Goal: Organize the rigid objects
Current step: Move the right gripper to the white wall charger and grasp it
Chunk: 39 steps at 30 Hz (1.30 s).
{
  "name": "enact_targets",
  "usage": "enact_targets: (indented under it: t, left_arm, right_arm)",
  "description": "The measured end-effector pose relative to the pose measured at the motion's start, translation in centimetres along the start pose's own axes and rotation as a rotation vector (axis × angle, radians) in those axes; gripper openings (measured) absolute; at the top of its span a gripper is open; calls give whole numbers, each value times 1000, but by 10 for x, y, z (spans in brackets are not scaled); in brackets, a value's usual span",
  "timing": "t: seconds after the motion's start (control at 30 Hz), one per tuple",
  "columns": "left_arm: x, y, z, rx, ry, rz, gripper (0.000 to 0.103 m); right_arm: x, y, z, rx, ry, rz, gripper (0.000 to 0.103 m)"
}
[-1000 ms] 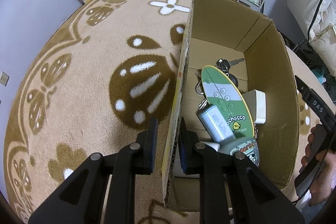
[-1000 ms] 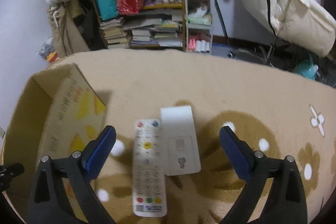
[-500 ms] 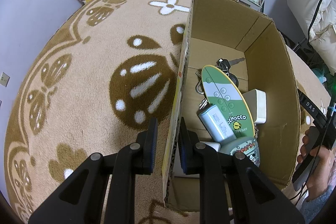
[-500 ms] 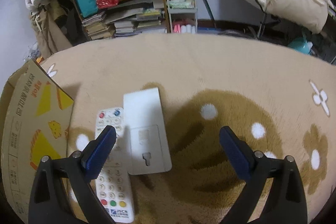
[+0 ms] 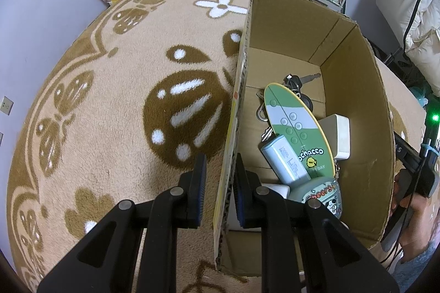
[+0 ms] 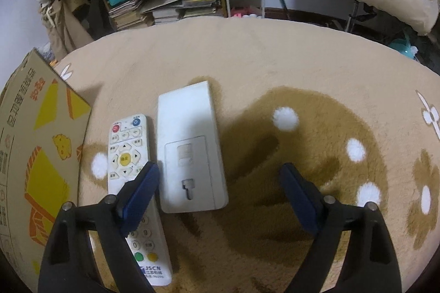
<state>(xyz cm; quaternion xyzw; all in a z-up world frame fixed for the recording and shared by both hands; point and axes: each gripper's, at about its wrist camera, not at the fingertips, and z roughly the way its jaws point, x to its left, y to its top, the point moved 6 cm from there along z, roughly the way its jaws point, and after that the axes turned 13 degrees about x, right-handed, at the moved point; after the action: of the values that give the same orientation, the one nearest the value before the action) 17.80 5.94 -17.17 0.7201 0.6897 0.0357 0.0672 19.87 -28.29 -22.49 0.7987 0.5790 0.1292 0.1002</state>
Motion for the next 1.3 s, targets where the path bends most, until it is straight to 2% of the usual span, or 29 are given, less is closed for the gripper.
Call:
enact_targets:
  t: [0.17, 0.23, 0.37, 0.63, 0.93, 0.97, 1.0, 1.13, 1.3]
  left_arm:
    - [0, 0, 1, 2, -4, -2, 19]
    - [0, 0, 0, 2, -7, -5, 19]
    - [0, 0, 1, 5, -10, -8, 19]
    - [0, 0, 1, 5, -10, -8, 19]
    - [0, 0, 2, 7, -6, -5, 19]
    - [0, 0, 2, 6, -8, -6, 19]
    - [1, 0, 3, 8, -9, -6, 19]
    - [1, 1, 2, 8, -10, -6, 19]
    - [1, 1, 3, 8, -8, -6, 19]
  right_arm:
    - [5, -5, 7, 3, -68, -27, 94]
    - [5, -5, 6, -5, -69, -23, 93]
    - [2, -7, 4, -8, -100, -10, 78]
    - [0, 2, 0, -8, -89, -17, 75]
    - [2, 15, 4, -1, -32, -50, 75]
    - [1, 14, 4, -3, -24, -44, 64]
    - [0, 15, 4, -4, -20, -45, 59]
    - [5, 11, 0, -21, -30, -66, 53]
    - [12, 5, -21, -84, 6, -39, 51]
